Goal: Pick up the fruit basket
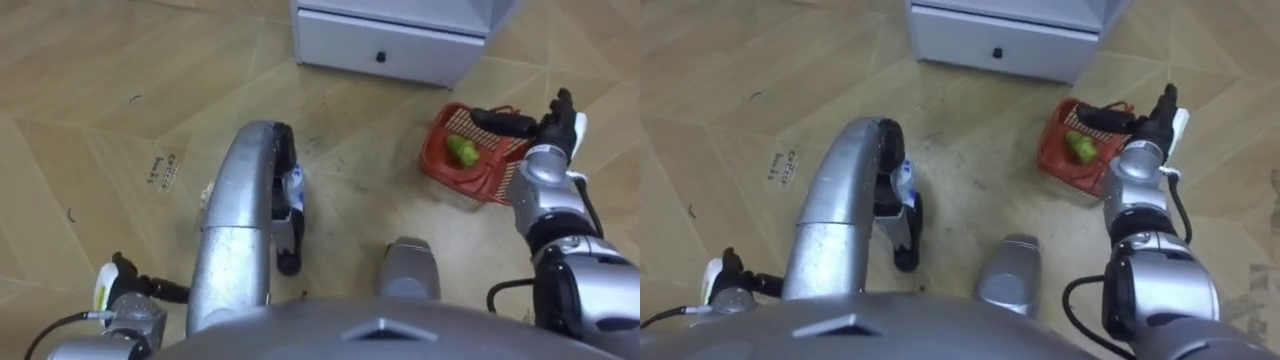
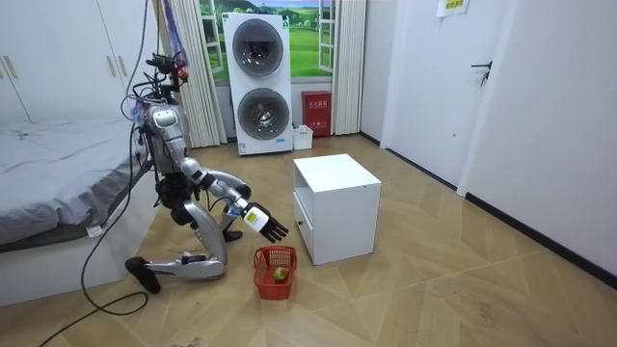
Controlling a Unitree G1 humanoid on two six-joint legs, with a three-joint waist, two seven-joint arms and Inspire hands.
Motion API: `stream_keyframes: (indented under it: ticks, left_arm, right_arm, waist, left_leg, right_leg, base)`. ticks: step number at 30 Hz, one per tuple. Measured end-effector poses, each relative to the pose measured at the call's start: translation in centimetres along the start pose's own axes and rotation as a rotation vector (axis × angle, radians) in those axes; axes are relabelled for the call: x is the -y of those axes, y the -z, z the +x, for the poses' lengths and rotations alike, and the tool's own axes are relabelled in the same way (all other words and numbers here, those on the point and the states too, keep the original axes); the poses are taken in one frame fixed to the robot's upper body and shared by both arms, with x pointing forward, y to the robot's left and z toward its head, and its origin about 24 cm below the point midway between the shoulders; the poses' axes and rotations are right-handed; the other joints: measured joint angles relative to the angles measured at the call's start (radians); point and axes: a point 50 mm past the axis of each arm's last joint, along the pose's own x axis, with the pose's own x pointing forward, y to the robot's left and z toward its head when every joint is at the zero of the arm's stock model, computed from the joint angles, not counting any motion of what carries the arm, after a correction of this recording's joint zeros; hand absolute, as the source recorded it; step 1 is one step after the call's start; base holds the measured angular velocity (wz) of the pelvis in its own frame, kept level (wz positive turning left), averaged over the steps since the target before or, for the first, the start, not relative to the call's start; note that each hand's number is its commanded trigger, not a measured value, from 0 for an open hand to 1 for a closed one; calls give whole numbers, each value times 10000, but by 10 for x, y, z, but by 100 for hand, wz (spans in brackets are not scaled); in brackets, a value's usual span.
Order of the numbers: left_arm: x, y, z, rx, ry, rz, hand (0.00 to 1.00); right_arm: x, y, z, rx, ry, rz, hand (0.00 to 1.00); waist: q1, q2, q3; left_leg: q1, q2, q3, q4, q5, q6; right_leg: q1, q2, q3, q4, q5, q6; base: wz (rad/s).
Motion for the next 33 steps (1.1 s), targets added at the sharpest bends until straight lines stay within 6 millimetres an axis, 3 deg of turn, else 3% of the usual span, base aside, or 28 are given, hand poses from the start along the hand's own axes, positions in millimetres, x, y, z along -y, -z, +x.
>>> stream_keyframes:
  ticks: [2, 3, 4, 9, 14, 19, 28, 33]
  left_arm:
    - [0, -1, 0, 139, 165, 1, 0]
    - [4, -3, -1, 205, 291, -5, 0]
    - [8, -4, -2, 326, 562, 77, 0]
    - [13, -3, -4, 355, 1013, 303, 0]
    - [18, 6, -7, 353, 1391, 739, 0]
    - [23, 7, -9, 423, 1917, 1097, 0]
    - [27, -1, -10, 737, 2377, 920, 0]
    - [27, 1, -10, 662, 2487, 872, 0]
  right_arm:
    - [4, 0, 1, 98, 71, -358, 0]
    - [7, -3, 2, 192, 110, -450, 0]
    - [8, -3, 3, 242, 124, -627, 0]
    - [13, -2, 4, 78, 211, -868, 0]
    - [20, -10, 9, 204, 377, -857, 0]
    - [27, -20, 15, 290, 313, -855, 0]
    - [31, -20, 20, -158, -49, -1063, 0]
    - [35, -21, 22, -214, -349, -1487, 0]
  waist:
    - [-41, -82, 17]
    - [-26, -5, 79]
    - [18, 177, 84]
    - [-8, 187, 55]
    - [25, 299, 12]
    - [209, 478, 87]
    - [671, 743, 83]
    - [979, 773, 97]
  left_leg:
    - [-97, -152, -75, 345, -71, -305]
    - [-164, -97, -216, 459, -91, -373]
    - [-259, -173, -411, 447, -51, -598]
    - [-337, -174, -441, 222, 30, -872]
    - [-658, -162, -438, 217, 64, -936]
    - [-867, -130, -274, 165, 81, -954]
    - [-1013, -90, -177, 51, 132, -1036]
    - [-1120, -56, -128, 15, 147, -1064]
  right_leg:
    - [141, 77, 291, 502, -235, -102]
    - [68, 219, 333, 616, -251, -98]
    - [-57, 367, 411, 692, -284, -90]
    - [-396, 395, 618, 893, -324, -48]
    - [-788, 410, 689, 1021, -342, -11]
    - [-1153, 363, 851, 1122, -343, -9]
    - [-1556, 352, 1158, 1181, -351, 9]
    - [-1737, 319, 1173, 1300, -366, 42]
  base:
    - [-16]
    - [-23]
    - [-23]
    - [-6]
    - [0]
    - [-1]
    - [-3]
    - [-2]
